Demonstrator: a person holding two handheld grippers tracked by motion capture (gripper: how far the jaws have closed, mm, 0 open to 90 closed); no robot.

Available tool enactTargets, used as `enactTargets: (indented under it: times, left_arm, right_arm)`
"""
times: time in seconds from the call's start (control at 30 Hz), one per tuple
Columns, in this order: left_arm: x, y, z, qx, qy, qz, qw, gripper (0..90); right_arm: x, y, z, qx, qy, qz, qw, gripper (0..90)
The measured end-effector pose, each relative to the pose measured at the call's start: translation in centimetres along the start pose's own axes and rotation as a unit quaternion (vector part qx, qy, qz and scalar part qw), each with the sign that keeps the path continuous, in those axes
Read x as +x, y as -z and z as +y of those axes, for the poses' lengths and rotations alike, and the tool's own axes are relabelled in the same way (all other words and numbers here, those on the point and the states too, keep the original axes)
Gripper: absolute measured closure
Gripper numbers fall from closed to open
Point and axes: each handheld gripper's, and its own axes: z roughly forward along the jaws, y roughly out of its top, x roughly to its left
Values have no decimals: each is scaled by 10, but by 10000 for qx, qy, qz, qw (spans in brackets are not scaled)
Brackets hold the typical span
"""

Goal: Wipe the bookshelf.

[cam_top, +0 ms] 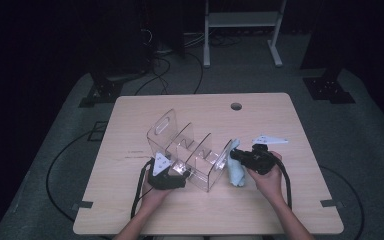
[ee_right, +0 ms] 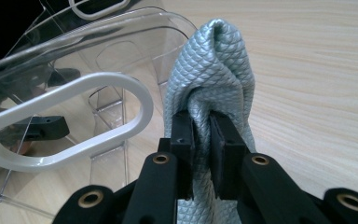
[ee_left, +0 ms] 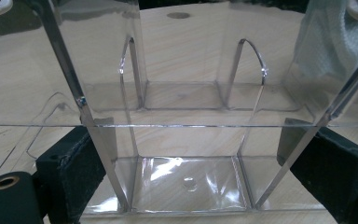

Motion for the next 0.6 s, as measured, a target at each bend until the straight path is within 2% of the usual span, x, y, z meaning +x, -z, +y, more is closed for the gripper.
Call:
enactTargets:
  times: [0.13,0.2,0.3,0.33,0.47,0.53,0.6]
  left_arm:
    - [0,0,0,0,-4,-9,10000,78]
    - [0,0,0,-3,-1,-3,10000,78]
    - [0,0,0,-7,-19,9,10000,78]
    - [0,0,0,-5,-23,6,10000,78]
    - [0,0,0,-10,-28,7,10000,78]
    - [0,0,0,-2,-26,1,10000,77]
    - [0,0,0,-2,-24,6,10000,77]
  right_arm:
    - [10,9,10,-145,165,20,9998,803]
    - [10,9,11,-194,201,11,9996,803]
    - [6,7,9,-185,122,36,9997,803]
    - [0,3,6,-95,42,-7,9999,803]
    - [-6,-1,1,4,-53,-3,10000,803]
    - [-3,2,3,-29,-29,36,10000,803]
    - [3,7,5,-163,36,187,9997,803]
